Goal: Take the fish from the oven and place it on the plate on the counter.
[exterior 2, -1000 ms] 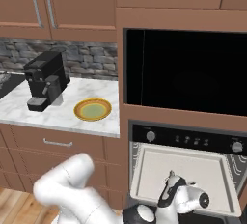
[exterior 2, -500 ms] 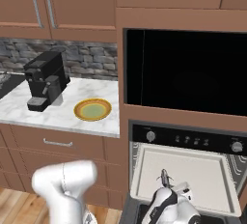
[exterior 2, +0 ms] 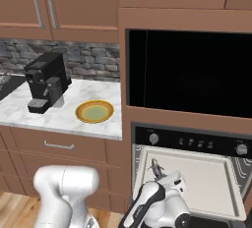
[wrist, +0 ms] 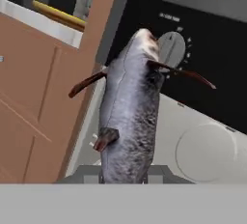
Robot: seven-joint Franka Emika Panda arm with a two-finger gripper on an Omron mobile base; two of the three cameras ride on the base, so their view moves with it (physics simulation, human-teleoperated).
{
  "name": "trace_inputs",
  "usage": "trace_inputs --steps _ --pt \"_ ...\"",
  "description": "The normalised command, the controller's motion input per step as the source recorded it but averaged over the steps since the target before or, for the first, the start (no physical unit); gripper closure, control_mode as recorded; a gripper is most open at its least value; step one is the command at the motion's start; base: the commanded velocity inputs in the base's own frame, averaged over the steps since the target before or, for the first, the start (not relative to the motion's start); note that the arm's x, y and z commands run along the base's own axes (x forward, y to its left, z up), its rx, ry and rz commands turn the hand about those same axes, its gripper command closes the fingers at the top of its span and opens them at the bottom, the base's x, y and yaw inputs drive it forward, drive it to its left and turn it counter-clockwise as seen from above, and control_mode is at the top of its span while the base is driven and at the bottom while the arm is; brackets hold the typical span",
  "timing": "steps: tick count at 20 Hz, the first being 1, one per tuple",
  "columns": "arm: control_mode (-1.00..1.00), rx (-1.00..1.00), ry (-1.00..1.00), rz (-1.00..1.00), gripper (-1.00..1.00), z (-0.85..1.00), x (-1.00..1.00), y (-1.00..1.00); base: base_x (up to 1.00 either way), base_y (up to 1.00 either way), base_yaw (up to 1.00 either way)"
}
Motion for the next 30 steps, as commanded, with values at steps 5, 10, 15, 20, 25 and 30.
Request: trace_inputs --steps 5,10,15,20,25,30 --pt "-1.00 -0.16 0.04 -0.01 1.00 1.00 0.00 0.63 0.00 0.00 0.00" --pt "-1.00 0.00 0.30 0.00 1.00 1.00 0.02 0.39 0.00 0.00 0.00" --pt "-1.00 0.04 0.39 0.00 1.00 1.00 0.02 0.46 0.00 0.00 0.00" --pt "-1.00 -0.05 0.34 -0.09 1.00 0.67 0.00 0.57 0.00 0.00 0.00" --pt "-1.00 -0.07 0.18 -0.22 1.00 0.38 0.04 0.68 0.00 0.00 0.00" --pt "-1.00 -0.02 0.20 -0.20 1.00 0.12 0.06 0.69 0.00 0.00 0.00"
